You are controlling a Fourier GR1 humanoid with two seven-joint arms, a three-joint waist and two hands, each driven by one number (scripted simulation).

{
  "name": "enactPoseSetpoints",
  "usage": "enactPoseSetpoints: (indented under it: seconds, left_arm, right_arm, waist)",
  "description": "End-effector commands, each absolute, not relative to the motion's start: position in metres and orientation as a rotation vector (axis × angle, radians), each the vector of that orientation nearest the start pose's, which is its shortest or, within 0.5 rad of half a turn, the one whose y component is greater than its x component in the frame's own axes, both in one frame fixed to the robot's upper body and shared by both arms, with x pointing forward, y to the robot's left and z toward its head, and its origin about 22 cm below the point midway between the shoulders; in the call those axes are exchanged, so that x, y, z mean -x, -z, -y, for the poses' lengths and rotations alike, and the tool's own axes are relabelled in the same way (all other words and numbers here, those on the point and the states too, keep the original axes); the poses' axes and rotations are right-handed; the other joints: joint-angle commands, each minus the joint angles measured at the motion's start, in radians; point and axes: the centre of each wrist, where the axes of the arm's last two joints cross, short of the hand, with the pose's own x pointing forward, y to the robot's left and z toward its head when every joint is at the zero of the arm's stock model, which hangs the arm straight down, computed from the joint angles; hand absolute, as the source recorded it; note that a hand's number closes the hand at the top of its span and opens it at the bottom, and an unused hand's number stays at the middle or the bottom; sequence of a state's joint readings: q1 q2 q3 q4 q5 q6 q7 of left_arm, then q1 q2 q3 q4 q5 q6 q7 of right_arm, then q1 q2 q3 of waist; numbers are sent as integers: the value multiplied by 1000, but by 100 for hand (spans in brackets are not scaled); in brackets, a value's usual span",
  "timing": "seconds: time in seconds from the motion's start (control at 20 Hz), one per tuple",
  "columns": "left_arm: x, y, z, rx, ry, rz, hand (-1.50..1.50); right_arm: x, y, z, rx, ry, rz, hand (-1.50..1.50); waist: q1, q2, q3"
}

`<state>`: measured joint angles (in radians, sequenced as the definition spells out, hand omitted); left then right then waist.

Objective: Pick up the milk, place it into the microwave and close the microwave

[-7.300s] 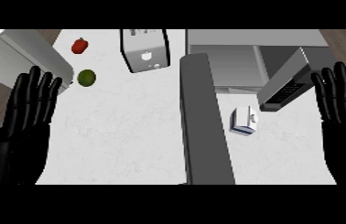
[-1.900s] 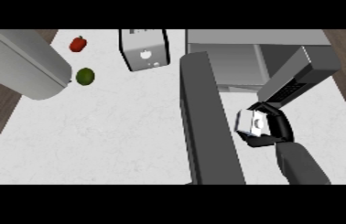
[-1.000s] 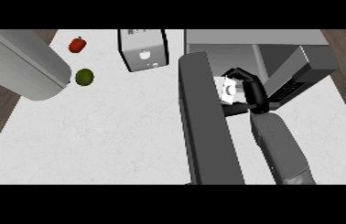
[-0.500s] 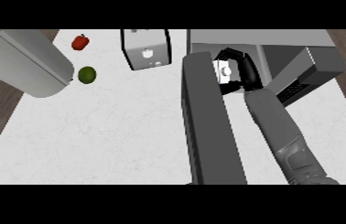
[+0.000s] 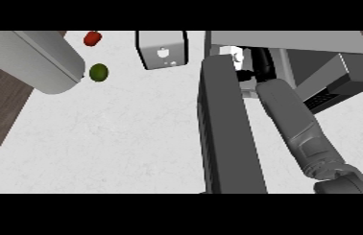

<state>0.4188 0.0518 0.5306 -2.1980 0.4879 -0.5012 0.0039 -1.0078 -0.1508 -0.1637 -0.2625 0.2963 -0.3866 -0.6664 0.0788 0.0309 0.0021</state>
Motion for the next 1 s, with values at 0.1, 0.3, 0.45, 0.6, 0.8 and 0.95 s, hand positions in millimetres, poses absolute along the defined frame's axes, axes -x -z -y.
enactPoseSetpoints:
  seconds: [0.1,0.3,0.45,0.6,0.8,0.95]
  left_arm:
    - [-104,-102,-347,3,-33,1975,-150]
    - [-109,-96,-355,17,-7,1955,-150]
    - [-111,-93,-356,39,-16,1955,-150]
    - [-115,-89,-356,42,-1,1946,-150]
    - [-123,-93,-355,35,8,1949,-150]
    - [-124,-98,-353,2,14,1969,-150]
  right_arm:
    - [-441,-37,202,704,-405,1945,150]
    - [-445,-47,207,818,-476,1993,150]
    - [-444,-45,227,878,-498,1970,150]
    - [-444,-45,230,997,-568,1945,150]
    - [-435,-31,250,1122,-502,1816,-150]
    - [-427,-25,281,1308,-420,1603,-150]
  waist:
    - [20,15,2]
    - [37,23,1]
    - [53,33,2]
    - [62,37,0]
    - [58,47,1]
    - [59,50,-2]
